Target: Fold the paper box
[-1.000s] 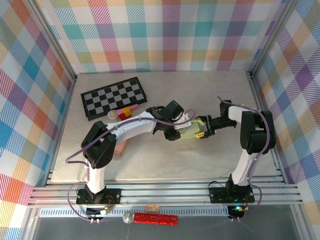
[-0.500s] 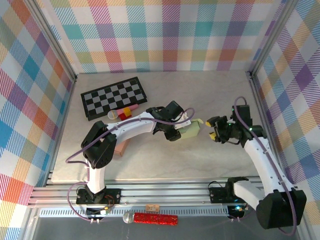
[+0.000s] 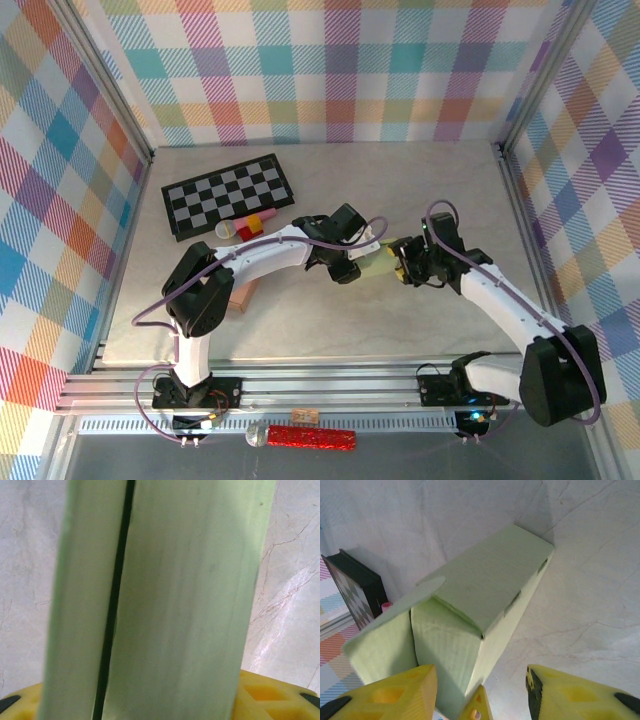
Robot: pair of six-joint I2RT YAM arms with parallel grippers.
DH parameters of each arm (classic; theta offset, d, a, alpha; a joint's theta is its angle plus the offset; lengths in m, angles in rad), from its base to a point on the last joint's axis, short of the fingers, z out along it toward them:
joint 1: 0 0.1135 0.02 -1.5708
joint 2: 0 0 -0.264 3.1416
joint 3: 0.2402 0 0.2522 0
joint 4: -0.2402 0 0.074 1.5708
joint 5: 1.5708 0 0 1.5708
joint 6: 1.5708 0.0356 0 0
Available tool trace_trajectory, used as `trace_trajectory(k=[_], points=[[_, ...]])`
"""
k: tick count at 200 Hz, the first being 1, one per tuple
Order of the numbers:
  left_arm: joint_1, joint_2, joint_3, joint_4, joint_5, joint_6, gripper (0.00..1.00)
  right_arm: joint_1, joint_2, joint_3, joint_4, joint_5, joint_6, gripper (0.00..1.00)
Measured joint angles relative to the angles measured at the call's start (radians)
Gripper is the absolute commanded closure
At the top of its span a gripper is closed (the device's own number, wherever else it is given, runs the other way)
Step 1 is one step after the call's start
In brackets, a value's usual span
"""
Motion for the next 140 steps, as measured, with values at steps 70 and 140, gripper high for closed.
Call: trace_trajectory(k=[70, 140], points=[[0.000, 0.000, 0.000, 0.000, -0.011, -0.013, 0.46, 0.023, 0.077, 0.011, 0.058, 0.014, 0.018, 0.67], [0.000, -0.013, -0.013, 0.000, -0.027, -0.010, 0.54, 0.037, 0.077, 0.124, -0.111, 0.018, -0.073, 0.56]])
